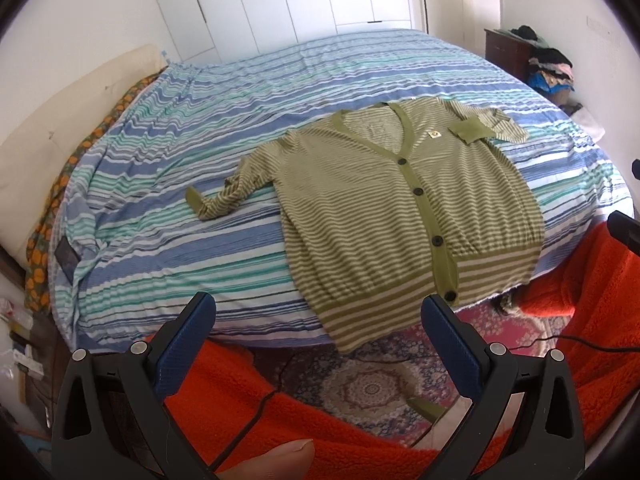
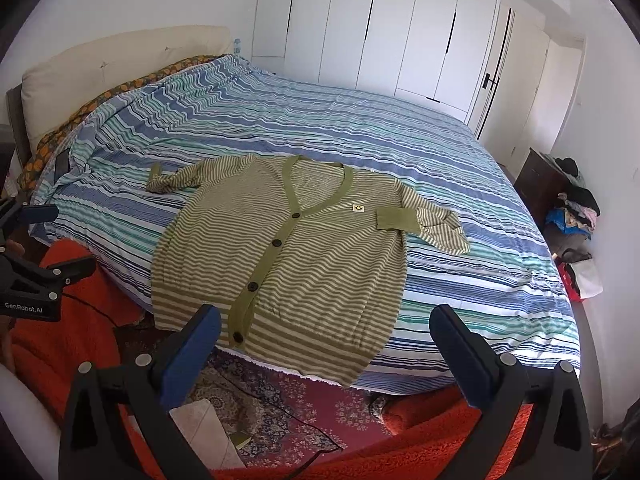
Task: Fold small clothes
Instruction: 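Move both tools over the striped cardigan toward its sleeves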
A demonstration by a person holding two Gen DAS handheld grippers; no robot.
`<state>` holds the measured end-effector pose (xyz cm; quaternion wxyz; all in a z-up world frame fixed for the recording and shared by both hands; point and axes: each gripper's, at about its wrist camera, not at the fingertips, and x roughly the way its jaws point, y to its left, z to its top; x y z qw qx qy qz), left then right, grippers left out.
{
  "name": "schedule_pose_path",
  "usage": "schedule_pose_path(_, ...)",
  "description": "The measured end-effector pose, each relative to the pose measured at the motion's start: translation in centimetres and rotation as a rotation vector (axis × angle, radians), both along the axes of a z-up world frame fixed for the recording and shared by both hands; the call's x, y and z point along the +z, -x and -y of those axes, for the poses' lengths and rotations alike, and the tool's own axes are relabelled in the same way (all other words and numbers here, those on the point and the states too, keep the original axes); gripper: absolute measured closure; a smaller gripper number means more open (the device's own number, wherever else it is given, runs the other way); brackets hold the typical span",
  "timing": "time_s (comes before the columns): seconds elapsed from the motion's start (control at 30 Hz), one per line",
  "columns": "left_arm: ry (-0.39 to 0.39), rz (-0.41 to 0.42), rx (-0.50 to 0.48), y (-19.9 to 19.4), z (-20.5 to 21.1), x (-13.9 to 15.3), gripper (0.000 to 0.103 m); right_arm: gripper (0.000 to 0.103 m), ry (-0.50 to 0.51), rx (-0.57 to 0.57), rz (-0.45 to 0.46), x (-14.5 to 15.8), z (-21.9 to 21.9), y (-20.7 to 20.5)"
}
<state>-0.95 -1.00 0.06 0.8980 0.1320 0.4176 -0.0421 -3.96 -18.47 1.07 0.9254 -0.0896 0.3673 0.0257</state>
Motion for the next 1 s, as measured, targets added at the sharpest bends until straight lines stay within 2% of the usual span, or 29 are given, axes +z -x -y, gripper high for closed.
schedule_pose_path(0.07, 0.007, 0.014, 0.017, -0.8, -0.1, 0.2, 0.001, 0.0, -0.003, 0.0, -0.001, 0.0, 0.0, -0.1)
schedule_pose_path(0.27, 0.138, -0.002, 0.031, -2.5, -0.1, 0.9, 0.001, 0.0, -0.008, -0.002, -0.008, 0.1, 0.3, -0.2)
schedule_pose_path(0.8, 0.091, -0.044, -0.015, -2.9, 2.4, -0.4, 0.001, 0.0, -0.06, 0.099, -0.023, 0.0, -0.6, -1.3)
schedule_pose_path(1.0, 0.094, -0.068, -0.013, -2.9, 2.1, -0.8, 0.001, 0.0, -0.071, 0.098, -0.045, -0.3, -0.7, -1.6)
